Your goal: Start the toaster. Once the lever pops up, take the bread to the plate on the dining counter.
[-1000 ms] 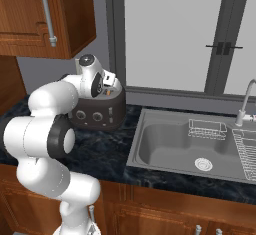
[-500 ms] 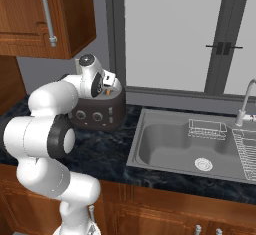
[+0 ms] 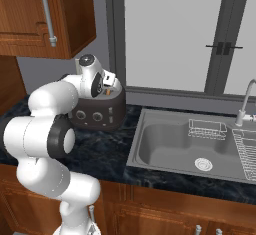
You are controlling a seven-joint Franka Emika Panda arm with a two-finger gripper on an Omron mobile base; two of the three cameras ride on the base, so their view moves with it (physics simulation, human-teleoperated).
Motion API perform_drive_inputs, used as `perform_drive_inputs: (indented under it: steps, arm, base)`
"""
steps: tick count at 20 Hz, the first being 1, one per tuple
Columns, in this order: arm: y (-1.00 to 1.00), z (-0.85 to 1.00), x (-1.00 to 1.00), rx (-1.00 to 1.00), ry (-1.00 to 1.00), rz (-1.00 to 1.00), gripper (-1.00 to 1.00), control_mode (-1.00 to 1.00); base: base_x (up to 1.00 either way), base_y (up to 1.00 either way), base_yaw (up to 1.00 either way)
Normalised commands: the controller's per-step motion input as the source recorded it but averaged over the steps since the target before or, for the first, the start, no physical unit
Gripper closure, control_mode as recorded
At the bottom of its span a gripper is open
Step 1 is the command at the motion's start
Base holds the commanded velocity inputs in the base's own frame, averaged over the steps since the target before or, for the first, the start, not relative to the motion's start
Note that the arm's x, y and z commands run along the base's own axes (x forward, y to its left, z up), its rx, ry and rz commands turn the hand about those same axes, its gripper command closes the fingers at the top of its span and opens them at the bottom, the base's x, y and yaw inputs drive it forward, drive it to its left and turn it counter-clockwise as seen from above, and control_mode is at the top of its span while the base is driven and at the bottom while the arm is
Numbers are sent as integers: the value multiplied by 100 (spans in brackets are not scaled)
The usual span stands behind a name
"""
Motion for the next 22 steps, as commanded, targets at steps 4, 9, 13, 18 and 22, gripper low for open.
perform_drive_inputs:
  steps: [4,9,13,18,22]
  arm:
    - [0,0,0,0,0,0,-100,-100]
    - [0,0,0,0,0,0,-100,-100]
    - [0,0,0,0,0,0,-100,-100]
    - [0,0,0,0,0,0,-100,-100]
    - [0,0,0,0,0,0,-100,-100]
  base:
    - [0,0,0]
    - [0,0,0]
    - [0,0,0]
    - [0,0,0]
    - [0,0,0]
